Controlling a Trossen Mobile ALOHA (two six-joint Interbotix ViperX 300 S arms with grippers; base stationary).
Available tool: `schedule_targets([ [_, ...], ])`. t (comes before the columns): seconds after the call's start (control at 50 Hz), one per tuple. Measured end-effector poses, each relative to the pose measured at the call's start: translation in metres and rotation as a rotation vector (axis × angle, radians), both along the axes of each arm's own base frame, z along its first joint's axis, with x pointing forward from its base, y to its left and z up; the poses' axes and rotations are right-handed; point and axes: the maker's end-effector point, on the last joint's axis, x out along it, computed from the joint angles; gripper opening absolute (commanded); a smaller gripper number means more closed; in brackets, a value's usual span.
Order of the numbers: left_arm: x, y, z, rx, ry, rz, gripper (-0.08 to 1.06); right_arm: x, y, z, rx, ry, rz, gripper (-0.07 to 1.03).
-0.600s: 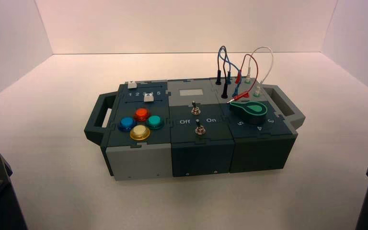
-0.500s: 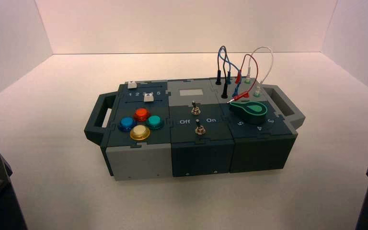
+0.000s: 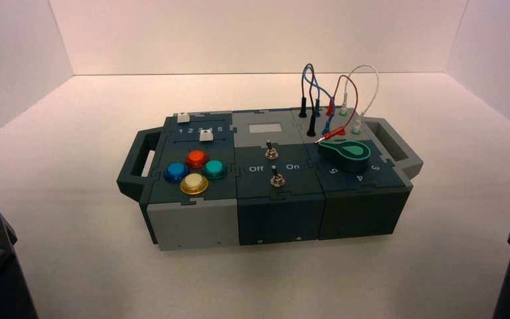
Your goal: Insert the red wire.
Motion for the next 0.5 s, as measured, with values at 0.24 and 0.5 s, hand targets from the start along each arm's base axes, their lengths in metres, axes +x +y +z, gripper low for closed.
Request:
schedule_targets([
  [0.24,0.001,-0.045,-0.019,-0.047,0.194,-0.165,-0.03,-0.001,0.008,-0.03,0.087,0.207,0.024,-0.02],
  [0.5,-0.008,-0.087,-0.052,-0.005,0.497,-0.309,-0.03,-0.005,0.017,-0.05,0.133,0.409,0.051,-0.02],
])
